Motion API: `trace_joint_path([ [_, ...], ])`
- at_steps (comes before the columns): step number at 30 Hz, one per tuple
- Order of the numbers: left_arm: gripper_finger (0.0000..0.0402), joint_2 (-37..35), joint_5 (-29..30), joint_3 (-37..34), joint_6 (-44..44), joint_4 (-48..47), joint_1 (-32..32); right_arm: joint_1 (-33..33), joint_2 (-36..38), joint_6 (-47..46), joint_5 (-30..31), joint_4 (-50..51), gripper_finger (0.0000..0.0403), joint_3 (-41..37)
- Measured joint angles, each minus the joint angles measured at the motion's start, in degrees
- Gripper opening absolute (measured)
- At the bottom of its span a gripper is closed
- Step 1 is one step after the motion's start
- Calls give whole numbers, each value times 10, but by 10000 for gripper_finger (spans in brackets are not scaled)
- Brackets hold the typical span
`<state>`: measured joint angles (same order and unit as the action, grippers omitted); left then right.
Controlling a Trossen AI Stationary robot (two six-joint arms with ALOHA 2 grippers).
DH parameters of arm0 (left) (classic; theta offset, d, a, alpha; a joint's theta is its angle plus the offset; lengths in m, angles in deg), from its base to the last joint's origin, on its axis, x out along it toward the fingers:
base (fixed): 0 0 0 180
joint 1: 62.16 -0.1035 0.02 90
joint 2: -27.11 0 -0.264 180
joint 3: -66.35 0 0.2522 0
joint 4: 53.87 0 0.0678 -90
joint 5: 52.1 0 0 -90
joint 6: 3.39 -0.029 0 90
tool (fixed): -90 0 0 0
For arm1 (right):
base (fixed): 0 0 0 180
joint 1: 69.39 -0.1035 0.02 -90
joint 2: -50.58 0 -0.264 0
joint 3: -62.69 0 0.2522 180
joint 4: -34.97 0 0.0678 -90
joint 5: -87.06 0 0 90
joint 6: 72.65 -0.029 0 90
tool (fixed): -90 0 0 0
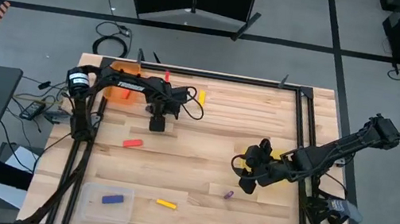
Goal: Sort blocks
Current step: Put the top right purple block into the transparent bin
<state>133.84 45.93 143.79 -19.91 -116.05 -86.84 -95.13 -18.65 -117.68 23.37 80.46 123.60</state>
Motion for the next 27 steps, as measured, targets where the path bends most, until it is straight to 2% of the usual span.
trace_joint_path([
  [7,103,1,-17,-1,-9,2,-12,0,0,0,0,-2,249,0],
  [17,102,1,-20,3,-9,-6,-12,0,0,0,0,-4,247,0],
  [27,102,0,-24,71,-9,-38,-4,0,0,-2,0,-8,244,0],
])
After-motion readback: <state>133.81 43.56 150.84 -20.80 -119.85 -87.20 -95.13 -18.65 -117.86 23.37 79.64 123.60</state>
